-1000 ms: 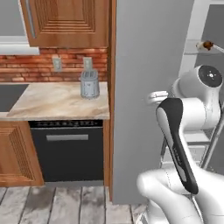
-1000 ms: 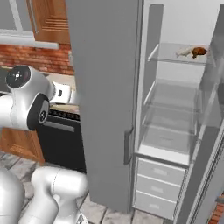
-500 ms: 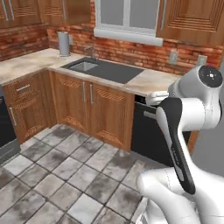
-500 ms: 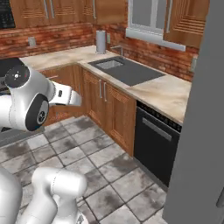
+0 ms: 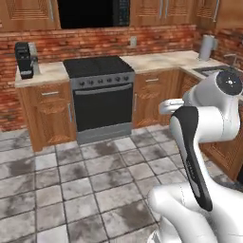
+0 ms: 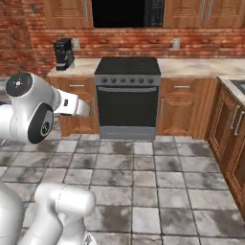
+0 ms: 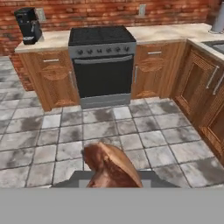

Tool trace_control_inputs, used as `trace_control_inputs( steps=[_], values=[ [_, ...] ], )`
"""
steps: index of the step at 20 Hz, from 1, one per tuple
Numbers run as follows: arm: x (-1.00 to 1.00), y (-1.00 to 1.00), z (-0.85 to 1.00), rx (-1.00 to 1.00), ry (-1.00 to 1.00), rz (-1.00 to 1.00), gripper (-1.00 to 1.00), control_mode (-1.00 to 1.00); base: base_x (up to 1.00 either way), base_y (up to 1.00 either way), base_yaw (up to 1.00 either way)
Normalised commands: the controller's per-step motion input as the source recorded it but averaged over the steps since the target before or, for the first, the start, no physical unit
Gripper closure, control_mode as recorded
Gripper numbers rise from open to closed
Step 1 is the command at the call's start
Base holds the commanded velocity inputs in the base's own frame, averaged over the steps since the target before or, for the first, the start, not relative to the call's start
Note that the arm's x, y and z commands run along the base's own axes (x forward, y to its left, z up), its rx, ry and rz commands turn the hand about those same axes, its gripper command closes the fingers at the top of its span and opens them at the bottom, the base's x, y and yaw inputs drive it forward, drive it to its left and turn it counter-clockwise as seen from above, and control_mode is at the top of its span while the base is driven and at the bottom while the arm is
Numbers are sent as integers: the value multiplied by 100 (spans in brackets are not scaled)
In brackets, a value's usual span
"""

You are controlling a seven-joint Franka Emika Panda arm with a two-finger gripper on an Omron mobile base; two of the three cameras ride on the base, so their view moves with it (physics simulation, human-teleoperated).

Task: Gather the mushroom and lime from the fridge and place them on a tray on the dining counter. Then gather the chicken drumstick and fish from the fridge and place them on the other tray.

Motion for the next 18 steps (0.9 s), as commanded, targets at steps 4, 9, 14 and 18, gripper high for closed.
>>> trace_control_inputs(
  steps=[4,9,14,18],
  values=[
    [0,0,0,0,0,0,100,100,-33,26,99],
    [0,0,0,0,0,0,100,100,-23,29,96],
    [0,0,0,0,0,0,100,100,-7,26,93],
    [0,0,0,0,0,0,100,100,6,13,85]
  ],
)
